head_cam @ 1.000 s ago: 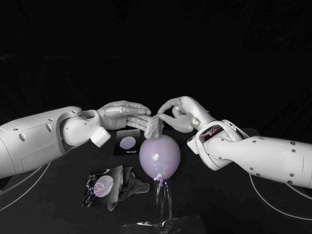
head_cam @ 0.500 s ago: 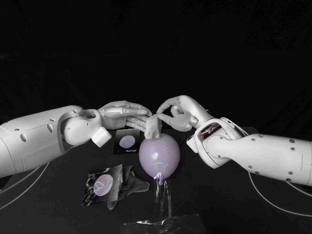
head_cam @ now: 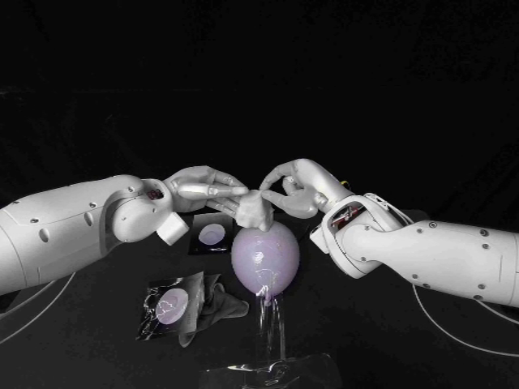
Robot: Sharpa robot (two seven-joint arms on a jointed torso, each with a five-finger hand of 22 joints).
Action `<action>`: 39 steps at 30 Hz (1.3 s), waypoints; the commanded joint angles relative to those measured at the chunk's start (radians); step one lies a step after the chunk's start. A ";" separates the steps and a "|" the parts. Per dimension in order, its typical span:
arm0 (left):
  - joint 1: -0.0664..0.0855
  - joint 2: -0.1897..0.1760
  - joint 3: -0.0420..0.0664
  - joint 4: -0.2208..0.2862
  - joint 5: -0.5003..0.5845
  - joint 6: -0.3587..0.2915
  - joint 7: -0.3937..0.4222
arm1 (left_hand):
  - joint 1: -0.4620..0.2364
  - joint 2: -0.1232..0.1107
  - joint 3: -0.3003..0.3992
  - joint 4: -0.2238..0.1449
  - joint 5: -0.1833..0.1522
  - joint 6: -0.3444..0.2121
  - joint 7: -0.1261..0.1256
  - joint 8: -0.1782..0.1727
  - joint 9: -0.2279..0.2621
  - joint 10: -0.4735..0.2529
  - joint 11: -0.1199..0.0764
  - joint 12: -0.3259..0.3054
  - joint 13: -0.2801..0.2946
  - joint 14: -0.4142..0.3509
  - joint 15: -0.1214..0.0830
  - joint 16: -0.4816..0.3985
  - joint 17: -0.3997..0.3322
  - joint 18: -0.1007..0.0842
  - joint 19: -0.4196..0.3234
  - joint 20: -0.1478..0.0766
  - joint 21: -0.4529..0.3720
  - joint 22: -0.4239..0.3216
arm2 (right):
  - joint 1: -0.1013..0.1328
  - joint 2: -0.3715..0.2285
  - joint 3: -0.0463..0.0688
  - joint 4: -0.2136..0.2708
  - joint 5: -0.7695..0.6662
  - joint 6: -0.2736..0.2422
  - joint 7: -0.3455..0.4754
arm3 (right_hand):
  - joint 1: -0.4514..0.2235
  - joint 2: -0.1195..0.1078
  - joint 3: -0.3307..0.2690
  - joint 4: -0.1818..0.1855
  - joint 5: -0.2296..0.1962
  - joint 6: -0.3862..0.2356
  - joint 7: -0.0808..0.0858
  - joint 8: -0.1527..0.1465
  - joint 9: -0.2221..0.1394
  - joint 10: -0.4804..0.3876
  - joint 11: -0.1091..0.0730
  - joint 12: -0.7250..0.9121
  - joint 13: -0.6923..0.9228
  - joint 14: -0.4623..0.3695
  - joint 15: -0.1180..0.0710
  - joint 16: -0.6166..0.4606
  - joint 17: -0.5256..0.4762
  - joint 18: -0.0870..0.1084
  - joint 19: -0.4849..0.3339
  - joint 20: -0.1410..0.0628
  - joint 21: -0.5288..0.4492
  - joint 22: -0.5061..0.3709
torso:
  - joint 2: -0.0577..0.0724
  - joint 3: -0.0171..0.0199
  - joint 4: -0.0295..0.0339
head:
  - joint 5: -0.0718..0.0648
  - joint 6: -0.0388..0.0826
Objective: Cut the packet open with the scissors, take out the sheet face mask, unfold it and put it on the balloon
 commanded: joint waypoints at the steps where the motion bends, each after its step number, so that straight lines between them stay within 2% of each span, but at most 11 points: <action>1: 0.001 0.002 0.001 0.003 -0.060 -0.072 0.017 | 0.020 0.008 -0.007 -0.001 -0.002 0.018 0.034 -0.010 -0.007 0.013 -0.003 0.008 0.002 0.013 -0.004 0.008 0.005 0.018 0.014 -0.001 -0.008 -0.001 | 0.001 0.001 0.001 0.000 -0.022 0.020 -0.011 | 0.004 0.004 0.005 0.001 0.002 0.006 0.001 0.003 0.048 0.056 -0.005 0.005 0.200 0.105 -0.009 0.005 0.263 -0.008 0.007 -0.002 0.004 0.185 | 0.000 0.0003 -0.0004 | 0.000 -0.001; 3: 0.001 0.003 0.001 0.004 -0.064 -0.078 0.018 | 0.030 0.015 -0.003 -0.003 -0.002 0.024 0.031 -0.011 -0.009 0.017 -0.006 0.010 0.003 0.017 -0.006 0.011 0.008 0.018 0.018 -0.002 -0.009 -0.001 | 0.001 0.002 0.001 0.000 -0.022 0.022 -0.011 | 0.003 0.003 0.006 0.000 0.002 0.006 0.001 0.005 0.048 0.058 -0.005 0.007 0.201 0.105 -0.009 0.005 0.263 -0.008 0.008 -0.002 0.006 0.185 | 0.000 0.0002 -0.0005 | 0.000 -0.001; 6: 0.001 0.003 0.001 0.004 -0.064 -0.079 0.022 | 0.079 0.051 0.024 -0.012 -0.002 0.049 0.020 -0.017 -0.019 0.029 -0.015 0.014 0.002 0.025 -0.014 0.019 0.015 0.018 0.031 -0.008 -0.011 0.000 | 0.001 0.002 0.001 -0.001 -0.022 0.024 -0.012 | 0.003 0.003 0.006 0.000 0.002 0.006 0.001 0.005 0.048 0.058 -0.005 0.007 0.201 0.105 -0.009 0.005 0.263 -0.008 0.008 -0.002 0.006 0.185 | 0.000 0.0002 -0.0005 | 0.000 -0.002; 9: 0.001 0.004 0.001 0.004 -0.059 -0.078 0.028 | 0.096 0.066 0.039 -0.012 -0.002 0.063 0.015 -0.021 -0.024 0.036 -0.019 0.014 0.000 0.024 -0.016 0.020 0.018 0.018 0.036 -0.011 -0.014 0.000 | 0.001 0.003 0.001 -0.002 -0.022 0.027 -0.013 | 0.003 0.003 0.006 0.000 0.002 0.006 0.001 0.005 0.048 0.058 -0.005 0.007 0.201 0.105 -0.009 0.005 0.263 -0.008 0.008 -0.002 0.006 0.185 | 0.000 0.0003 -0.0004 | 0.001 -0.002; 10: 0.001 0.004 0.001 0.004 -0.057 -0.077 0.030 | 0.121 0.095 0.065 -0.018 -0.002 0.082 0.003 -0.019 -0.026 0.050 -0.027 0.017 0.001 0.024 -0.020 0.021 0.021 0.018 0.040 -0.013 -0.015 0.000 | 0.001 0.004 0.001 -0.002 -0.022 0.029 -0.013 | 0.003 0.003 0.006 0.000 0.002 0.006 0.001 0.005 0.048 0.058 -0.005 0.007 0.201 0.105 -0.009 0.005 0.263 -0.008 0.008 -0.002 0.006 0.185 | 0.000 0.0003 -0.0004 | 0.001 -0.002; 12: 0.001 0.005 0.001 0.003 -0.052 -0.075 0.034 | 0.124 0.099 0.070 -0.018 -0.002 0.087 0.002 -0.020 -0.027 0.054 -0.028 0.017 0.000 0.023 -0.021 0.021 0.022 0.018 0.041 -0.014 -0.015 0.001 | 0.001 0.004 0.001 -0.003 -0.023 0.030 -0.014 | 0.003 0.003 0.006 0.000 0.002 0.006 0.001 0.005 0.048 0.058 -0.005 0.007 0.201 0.105 -0.009 0.005 0.263 -0.008 0.008 -0.002 0.006 0.185 | 0.000 0.0004 -0.0005 | 0.001 -0.002; 15: 0.001 0.006 0.001 0.003 -0.045 -0.070 0.039 | 0.140 0.117 0.089 -0.023 -0.002 0.105 -0.007 -0.019 -0.029 0.070 -0.035 0.017 -0.001 0.021 -0.023 0.020 0.024 0.017 0.044 -0.017 -0.017 0.001 | 0.001 0.005 0.001 -0.004 -0.023 0.033 -0.016 | 0.003 0.003 0.006 0.000 0.002 0.006 0.001 0.005 0.048 0.058 -0.005 0.007 0.201 0.105 -0.009 0.005 0.263 -0.008 0.008 -0.002 0.006 0.185 | 0.000 0.0003 -0.0004 | 0.002 -0.002; 20: 0.001 0.006 0.001 0.003 -0.039 -0.055 0.045 | 0.150 0.125 0.101 -0.030 -0.002 0.121 -0.015 -0.021 -0.030 0.086 -0.040 0.013 -0.003 0.018 -0.025 0.020 0.027 0.017 0.046 -0.020 -0.018 0.002 | 0.001 0.007 0.001 -0.006 -0.024 0.035 -0.018 | 0.003 0.003 0.006 0.000 0.002 0.006 0.001 0.005 0.048 0.058 -0.005 0.007 0.201 0.105 -0.009 0.005 0.263 -0.008 0.008 -0.002 0.006 0.185 | 0.000 0.0001 -0.0003 | 0.002 -0.003; 29: 0.001 0.007 0.001 0.004 -0.037 -0.027 0.047 | 0.149 0.122 0.100 -0.031 -0.003 0.124 -0.017 -0.023 -0.030 0.089 -0.041 0.010 -0.004 0.016 -0.025 0.019 0.028 0.016 0.046 -0.020 -0.019 0.002 | 0.001 0.008 0.001 -0.009 -0.025 0.034 -0.018 | 0.002 0.001 0.007 -0.002 0.002 0.006 0.000 0.007 0.049 0.058 -0.006 0.008 0.202 0.105 -0.010 0.005 0.263 -0.008 0.007 -0.002 0.004 0.185 | 0.000 0.0001 -0.0001 | 0.002 -0.005; 38: 0.001 0.006 0.001 0.003 -0.037 -0.014 0.044 | 0.136 0.111 0.095 -0.024 -0.003 0.119 -0.011 -0.042 -0.038 0.081 -0.036 -0.008 -0.007 0.013 -0.023 0.018 0.032 0.016 0.045 -0.018 -0.024 0.001 | 0.001 0.008 0.001 -0.009 -0.025 0.033 -0.018 | 0.002 0.001 0.007 -0.002 0.002 0.006 0.000 0.007 0.049 0.058 -0.006 0.008 0.202 0.105 -0.010 0.005 0.263 -0.008 0.007 -0.002 0.004 0.185 | 0.000 0.0004 -0.0004 | 0.002 -0.006; 39: 0.001 0.006 0.001 0.003 -0.037 -0.015 0.043 | 0.125 0.099 0.089 -0.019 -0.003 0.114 -0.006 -0.051 -0.042 0.076 -0.032 -0.015 -0.007 0.012 -0.021 0.019 0.033 0.016 0.045 -0.017 -0.026 0.001 | 0.001 0.008 0.001 -0.009 -0.025 0.033 -0.017 | 0.001 0.001 0.008 -0.003 0.002 0.005 0.000 0.007 0.050 0.058 -0.006 0.008 0.202 0.105 -0.010 0.005 0.263 -0.008 0.008 -0.002 0.005 0.185 | 0.000 0.0005 -0.0005 | 0.002 -0.005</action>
